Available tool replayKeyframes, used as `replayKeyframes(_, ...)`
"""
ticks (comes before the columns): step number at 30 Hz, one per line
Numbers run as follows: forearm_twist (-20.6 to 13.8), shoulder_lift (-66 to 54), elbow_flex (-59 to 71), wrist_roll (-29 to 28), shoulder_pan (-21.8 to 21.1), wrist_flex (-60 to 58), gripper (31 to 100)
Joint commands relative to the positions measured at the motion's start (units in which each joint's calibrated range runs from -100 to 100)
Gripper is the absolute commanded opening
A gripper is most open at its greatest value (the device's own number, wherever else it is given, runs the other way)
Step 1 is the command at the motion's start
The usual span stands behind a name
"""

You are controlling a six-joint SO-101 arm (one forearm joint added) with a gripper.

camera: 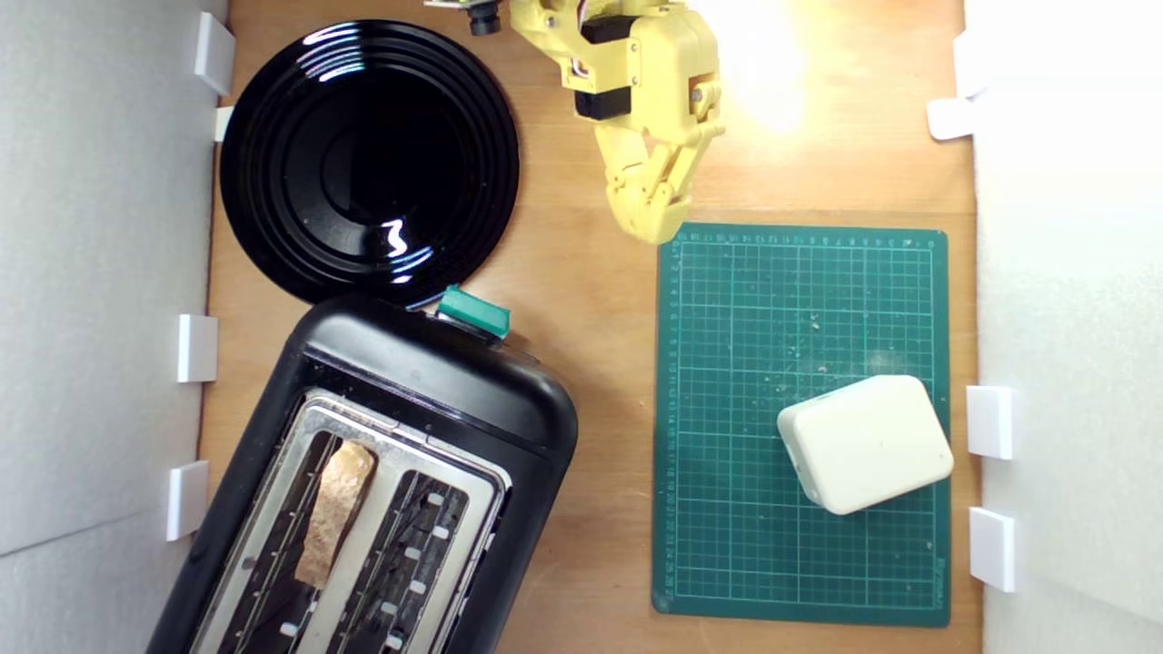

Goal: Pick bread and place in toaster

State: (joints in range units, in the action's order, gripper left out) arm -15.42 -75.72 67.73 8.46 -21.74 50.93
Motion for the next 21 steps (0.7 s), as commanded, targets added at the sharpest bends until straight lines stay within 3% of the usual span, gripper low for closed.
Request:
replayKeyframes(1,0.18,-9.22,8.76,1.71,-0.34,-1.27,37.8)
replayKeyframes(17,0.18,-22.53,30.09,3.6,-2.11,-1.1,37.7)
replayKeyframes(21,1.91,-22.69,30.36,4.85,-2.03,-0.93,37.7)
